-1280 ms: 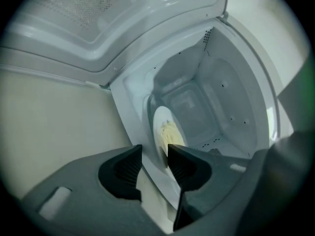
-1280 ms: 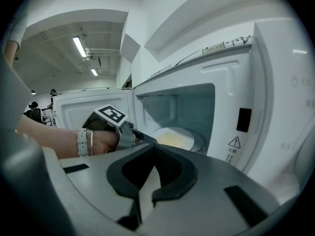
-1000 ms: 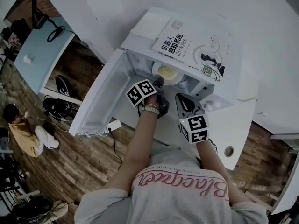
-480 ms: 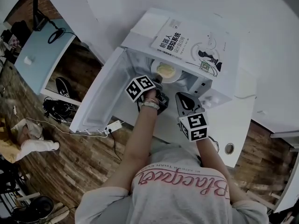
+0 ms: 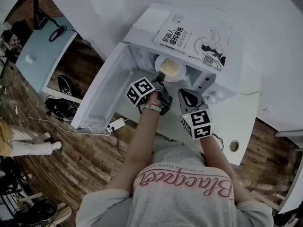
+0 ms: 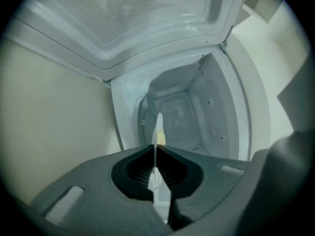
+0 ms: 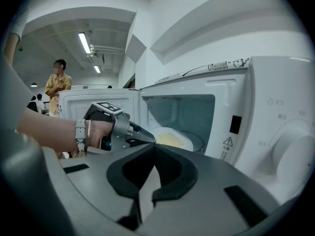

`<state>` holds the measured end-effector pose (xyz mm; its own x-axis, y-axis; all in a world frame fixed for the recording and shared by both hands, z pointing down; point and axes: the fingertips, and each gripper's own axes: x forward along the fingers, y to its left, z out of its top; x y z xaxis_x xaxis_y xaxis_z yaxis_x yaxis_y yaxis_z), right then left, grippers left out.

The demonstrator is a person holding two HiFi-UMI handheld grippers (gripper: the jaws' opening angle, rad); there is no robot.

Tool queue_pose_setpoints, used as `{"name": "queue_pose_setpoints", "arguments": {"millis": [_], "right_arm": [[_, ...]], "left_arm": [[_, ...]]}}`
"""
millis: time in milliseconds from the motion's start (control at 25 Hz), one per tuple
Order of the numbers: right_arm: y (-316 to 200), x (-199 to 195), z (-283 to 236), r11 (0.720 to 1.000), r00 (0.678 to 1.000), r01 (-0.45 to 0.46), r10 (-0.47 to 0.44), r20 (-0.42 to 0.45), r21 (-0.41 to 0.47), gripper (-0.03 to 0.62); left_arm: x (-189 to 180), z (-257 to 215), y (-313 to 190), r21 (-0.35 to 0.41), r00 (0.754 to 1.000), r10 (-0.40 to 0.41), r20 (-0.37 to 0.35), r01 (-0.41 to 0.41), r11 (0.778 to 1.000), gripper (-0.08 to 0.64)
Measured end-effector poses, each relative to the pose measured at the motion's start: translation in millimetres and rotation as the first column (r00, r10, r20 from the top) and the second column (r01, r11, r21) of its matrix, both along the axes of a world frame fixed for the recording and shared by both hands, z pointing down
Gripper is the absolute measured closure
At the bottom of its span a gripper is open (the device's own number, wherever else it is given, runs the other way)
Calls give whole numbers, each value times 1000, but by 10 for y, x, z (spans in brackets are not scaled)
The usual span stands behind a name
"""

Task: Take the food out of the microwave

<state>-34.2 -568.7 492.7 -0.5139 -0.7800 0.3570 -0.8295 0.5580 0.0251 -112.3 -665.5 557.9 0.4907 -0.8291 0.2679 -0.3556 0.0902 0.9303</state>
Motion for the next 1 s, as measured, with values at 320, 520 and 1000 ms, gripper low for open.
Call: {"name": "queue_pose_setpoints", "arguments": {"millis": [320, 520, 1000], "right_arm": [[87, 20, -49, 1000, 1000, -3, 3, 24, 18, 583], [192, 42, -77, 1000, 999, 2, -3, 33, 24, 583], [501, 169, -263, 1000, 993, 24, -24, 116, 8, 584]], "left_arm": [[-15, -8, 283, 16, 996, -27, -80, 28, 999, 541], [4, -60, 454, 20, 994, -38, -103, 41, 999, 541], [24, -291, 877, 34, 982, -103, -159, 110, 993, 541]]}}
